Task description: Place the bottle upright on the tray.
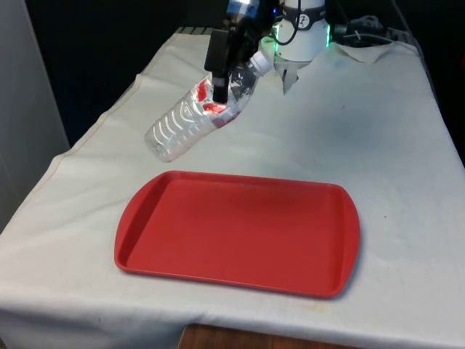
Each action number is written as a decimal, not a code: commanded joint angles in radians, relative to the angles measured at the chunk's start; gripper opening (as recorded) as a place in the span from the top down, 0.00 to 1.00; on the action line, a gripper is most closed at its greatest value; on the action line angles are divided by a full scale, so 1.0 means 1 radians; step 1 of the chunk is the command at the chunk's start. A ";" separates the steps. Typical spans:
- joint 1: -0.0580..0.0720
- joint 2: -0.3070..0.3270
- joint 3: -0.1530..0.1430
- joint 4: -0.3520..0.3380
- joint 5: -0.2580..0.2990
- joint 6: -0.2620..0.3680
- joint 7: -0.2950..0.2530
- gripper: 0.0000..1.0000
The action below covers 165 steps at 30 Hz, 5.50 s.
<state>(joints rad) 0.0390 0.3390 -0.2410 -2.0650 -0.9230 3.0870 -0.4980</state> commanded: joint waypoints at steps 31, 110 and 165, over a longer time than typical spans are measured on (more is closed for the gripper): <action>-0.014 0.054 -0.024 0.015 0.188 0.145 0.006 0.87; -0.045 0.092 -0.012 0.021 0.217 0.273 0.543 0.87; -0.047 0.168 -0.016 0.066 0.232 0.302 0.900 0.87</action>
<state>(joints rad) 0.0100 0.5010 -0.2820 -1.9930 -0.6890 3.3760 0.4000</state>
